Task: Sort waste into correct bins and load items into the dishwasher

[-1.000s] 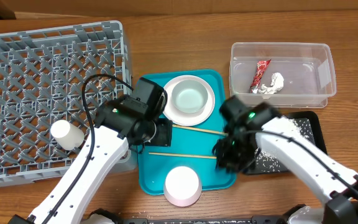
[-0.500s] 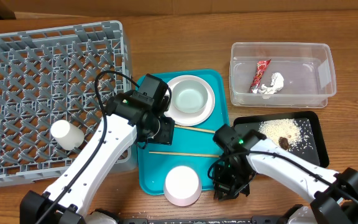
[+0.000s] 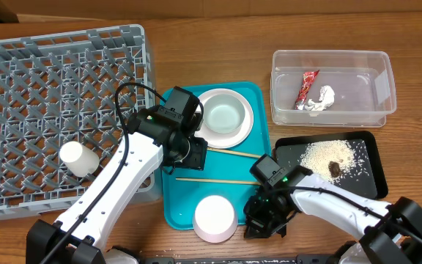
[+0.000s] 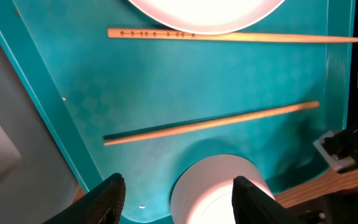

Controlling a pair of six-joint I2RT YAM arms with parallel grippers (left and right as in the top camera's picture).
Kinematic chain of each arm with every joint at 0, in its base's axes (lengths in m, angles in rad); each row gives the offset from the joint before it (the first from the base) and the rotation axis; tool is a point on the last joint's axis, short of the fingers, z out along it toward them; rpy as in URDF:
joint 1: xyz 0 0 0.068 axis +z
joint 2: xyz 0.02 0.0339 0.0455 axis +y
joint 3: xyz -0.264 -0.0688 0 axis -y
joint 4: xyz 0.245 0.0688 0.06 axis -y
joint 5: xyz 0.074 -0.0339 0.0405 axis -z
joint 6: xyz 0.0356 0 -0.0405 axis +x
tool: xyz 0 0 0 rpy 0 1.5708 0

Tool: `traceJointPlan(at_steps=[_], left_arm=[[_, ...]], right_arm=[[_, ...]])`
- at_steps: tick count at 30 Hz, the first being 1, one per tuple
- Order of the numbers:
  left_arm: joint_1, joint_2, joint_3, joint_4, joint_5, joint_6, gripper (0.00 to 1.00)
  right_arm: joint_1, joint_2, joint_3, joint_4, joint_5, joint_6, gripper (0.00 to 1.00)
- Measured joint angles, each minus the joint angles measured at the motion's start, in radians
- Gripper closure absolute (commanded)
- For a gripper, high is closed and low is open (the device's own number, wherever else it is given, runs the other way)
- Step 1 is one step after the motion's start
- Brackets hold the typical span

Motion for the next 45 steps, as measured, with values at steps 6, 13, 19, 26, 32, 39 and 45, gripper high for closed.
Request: traceJointPlan(at_steps=[6, 13, 19, 26, 32, 39, 45], left_arm=[[0.000, 0.000, 0.000, 0.000, 0.000, 0.000, 0.42], [0.000, 0.000, 0.000, 0.000, 0.000, 0.000, 0.44], [-0.005, 0.000, -0.004, -0.013, 0.004, 0.003, 0.47], [-0.071, 0.000, -0.102, 0.033, 0.008, 0.003, 0.47], [-0.097, 0.000, -0.157, 0.074, 0.011, 0.003, 0.48], [-0.097, 0.000, -0.233, 0.126, 0.011, -0.001, 0.48], [-0.098, 0.000, -0.269, 0.146, 0.011, -0.005, 0.48]], right_arm=[[0.089, 0.000, -0.007, 0.094, 0.024, 0.096, 0.94], [0.137, 0.000, -0.008, 0.112, 0.067, 0.188, 0.93], [0.137, 0.000, -0.008, 0.118, 0.077, 0.232, 0.93], [0.137, 0.000, -0.008, 0.126, 0.101, 0.278, 0.93], [0.138, 0.000, -0.008, 0.131, 0.110, 0.293, 0.93], [0.156, 0.000, -0.009, 0.161, 0.122, 0.312, 0.93], [0.156, 0.000, -0.009, 0.180, 0.123, 0.325, 0.93]])
